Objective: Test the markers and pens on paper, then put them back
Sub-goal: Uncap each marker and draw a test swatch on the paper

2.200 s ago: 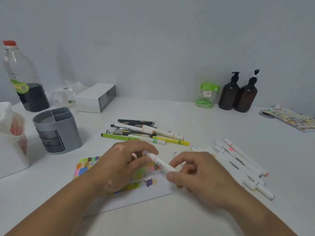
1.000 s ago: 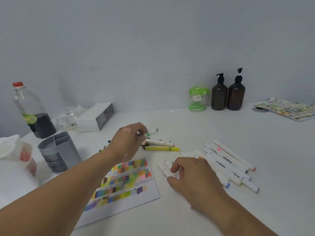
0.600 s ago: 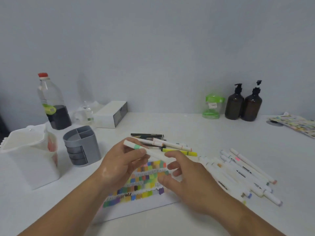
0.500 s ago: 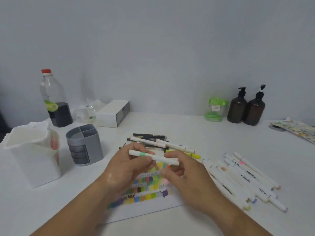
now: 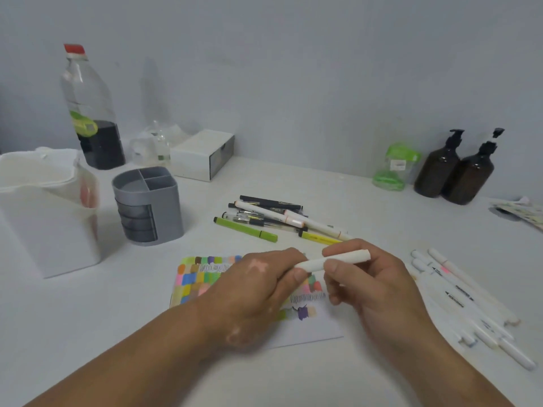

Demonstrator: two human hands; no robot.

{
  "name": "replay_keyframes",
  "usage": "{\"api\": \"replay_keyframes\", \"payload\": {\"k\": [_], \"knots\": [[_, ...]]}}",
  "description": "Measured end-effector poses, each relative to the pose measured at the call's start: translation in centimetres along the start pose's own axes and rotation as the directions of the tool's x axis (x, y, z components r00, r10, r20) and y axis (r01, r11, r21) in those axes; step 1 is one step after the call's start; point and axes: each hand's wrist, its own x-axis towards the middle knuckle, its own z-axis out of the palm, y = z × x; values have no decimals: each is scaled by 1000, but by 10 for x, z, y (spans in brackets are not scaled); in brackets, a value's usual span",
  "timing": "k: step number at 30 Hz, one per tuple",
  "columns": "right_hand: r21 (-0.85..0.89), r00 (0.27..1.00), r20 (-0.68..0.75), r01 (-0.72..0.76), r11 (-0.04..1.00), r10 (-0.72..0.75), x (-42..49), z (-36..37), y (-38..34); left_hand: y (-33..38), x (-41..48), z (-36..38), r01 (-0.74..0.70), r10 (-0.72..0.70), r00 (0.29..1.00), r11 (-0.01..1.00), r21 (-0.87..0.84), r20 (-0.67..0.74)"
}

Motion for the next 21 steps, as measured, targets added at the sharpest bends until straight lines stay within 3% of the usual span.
{"api": "replay_keyframes", "payload": {"k": [4,7,10,13,16,21], "knots": [[29,996,90,-22,999,20,-4,6,4,7,0,1,-40,41,999,997,-66,15],[-9,996,81,26,1000,-25,-6,8,3,7,1,2,-62,62,998,996,-58,-11],[-52,992,-107,65,997,-70,-2,2,0,3,-1,5,50,-51,999,998,26,8],[92,966,-257,32,995,-8,2,-7,-4,-1,-3,10,112,-142,983,966,231,115],[76,986,-159,-43,996,55,-1,-5,-2,-3,-3,11,103,-166,971,939,329,170],[-144,995,22,-95,985,99,-6,2,8,-14,-6,-6,190,-265,945,922,338,191]]}}
